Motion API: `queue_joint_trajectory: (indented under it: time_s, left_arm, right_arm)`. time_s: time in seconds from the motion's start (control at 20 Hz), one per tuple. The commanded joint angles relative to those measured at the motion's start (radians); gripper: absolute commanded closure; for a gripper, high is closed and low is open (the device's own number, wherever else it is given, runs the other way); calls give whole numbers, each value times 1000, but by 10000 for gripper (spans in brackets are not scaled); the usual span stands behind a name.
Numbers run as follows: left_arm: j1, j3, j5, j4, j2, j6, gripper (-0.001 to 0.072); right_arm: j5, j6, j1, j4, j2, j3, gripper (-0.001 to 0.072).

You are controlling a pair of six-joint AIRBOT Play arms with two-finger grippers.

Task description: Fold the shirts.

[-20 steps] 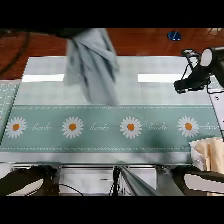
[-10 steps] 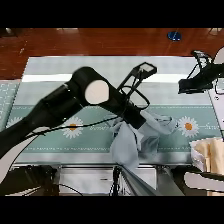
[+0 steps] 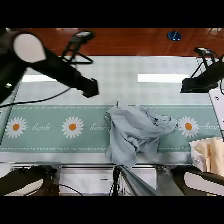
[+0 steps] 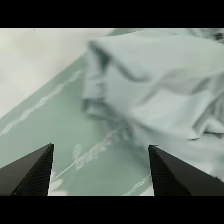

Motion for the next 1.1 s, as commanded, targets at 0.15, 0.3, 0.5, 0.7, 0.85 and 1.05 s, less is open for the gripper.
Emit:
queue_joint_trajectory:
  time_s: [0.15, 0.3, 0.5, 0.7, 0.85, 1.05]
  left_arm:
    - [360, -376, -46, -493, 58, 252, -11]
    - [338, -583, -34, -520, 58, 359, -11]
    - [251, -778, 43, -523, 58, 405, -11]
    - [85, -800, 170, -536, 53, 404, -11]
    - [-33, -800, 246, -604, 3, 404, -11]
    - [-109, -777, 278, -665, -100, 381, 0]
  right_arm:
    - [37, -3, -1, -44, 49, 0, 242]
    - [54, -3, -1, -62, 49, 0, 242]
    - [54, -7, -1, -99, 49, 0, 241]
    - [37, -25, -1, -101, 45, 0, 222]
    - [25, -37, -34, -48, 43, -40, 222]
    - [23, -47, -153, 48, 43, -139, 223]
